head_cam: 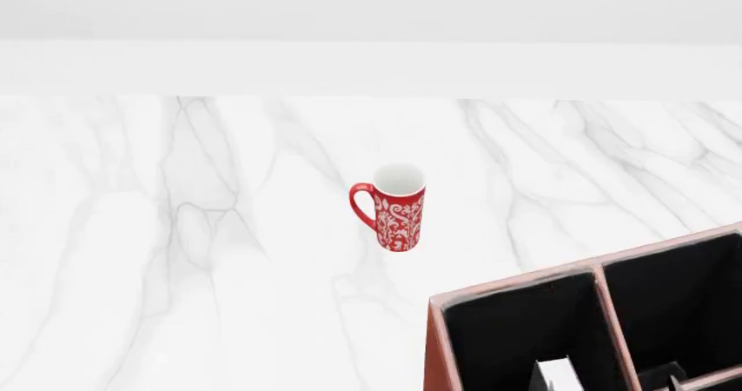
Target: Pick up the book and place it in the left compartment of the caddy.
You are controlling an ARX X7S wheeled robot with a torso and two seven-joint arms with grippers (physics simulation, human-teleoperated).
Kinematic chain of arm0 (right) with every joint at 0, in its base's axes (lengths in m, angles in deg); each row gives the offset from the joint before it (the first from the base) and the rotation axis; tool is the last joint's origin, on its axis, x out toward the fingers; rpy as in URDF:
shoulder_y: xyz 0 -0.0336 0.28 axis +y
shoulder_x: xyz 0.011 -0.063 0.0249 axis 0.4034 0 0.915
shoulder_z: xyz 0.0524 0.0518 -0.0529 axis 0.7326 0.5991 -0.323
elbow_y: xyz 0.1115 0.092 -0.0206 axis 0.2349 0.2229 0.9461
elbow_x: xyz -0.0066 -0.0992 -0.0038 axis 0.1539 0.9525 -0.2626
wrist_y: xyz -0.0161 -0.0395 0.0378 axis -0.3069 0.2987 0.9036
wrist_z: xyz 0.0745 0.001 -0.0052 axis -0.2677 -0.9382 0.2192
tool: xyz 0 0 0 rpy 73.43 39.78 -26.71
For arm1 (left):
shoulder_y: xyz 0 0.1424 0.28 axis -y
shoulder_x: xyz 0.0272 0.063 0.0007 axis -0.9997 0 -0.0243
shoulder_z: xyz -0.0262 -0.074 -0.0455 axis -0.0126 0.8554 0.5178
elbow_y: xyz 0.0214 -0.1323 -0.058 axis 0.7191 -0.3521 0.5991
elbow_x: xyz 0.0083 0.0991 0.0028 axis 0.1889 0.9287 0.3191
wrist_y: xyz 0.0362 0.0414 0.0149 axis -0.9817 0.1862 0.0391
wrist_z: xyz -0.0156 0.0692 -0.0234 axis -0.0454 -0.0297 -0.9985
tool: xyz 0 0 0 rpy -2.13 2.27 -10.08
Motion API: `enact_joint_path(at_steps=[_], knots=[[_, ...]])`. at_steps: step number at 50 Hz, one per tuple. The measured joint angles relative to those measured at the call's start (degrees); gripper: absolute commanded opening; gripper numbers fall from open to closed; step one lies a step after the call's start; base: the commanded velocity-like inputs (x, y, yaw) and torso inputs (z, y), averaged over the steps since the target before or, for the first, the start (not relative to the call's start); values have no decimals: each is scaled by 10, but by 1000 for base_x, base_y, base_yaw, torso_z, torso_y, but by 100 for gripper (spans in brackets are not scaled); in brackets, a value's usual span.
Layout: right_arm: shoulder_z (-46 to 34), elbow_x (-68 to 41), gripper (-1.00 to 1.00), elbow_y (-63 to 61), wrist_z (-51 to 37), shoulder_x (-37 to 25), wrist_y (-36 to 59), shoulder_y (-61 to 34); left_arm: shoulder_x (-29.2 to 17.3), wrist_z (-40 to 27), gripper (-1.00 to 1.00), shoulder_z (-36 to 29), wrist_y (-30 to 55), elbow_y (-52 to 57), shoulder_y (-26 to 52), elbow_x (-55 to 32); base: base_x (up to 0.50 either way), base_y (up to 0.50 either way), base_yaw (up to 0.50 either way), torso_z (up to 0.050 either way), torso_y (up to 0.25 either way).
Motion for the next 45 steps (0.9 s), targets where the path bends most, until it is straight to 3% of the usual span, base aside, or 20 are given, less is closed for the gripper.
enact_joint_path(at_steps=[16,45], knots=[[9,43,100,-85,-34,-42,5,2,-1,-2,100,-1,0,1,0,0,0,0,0,0,0],[51,180,100,-350,-180,-209,0,-2,-3,-3,100,-3,-3,-1,0,-2,0,0,0,0,0]])
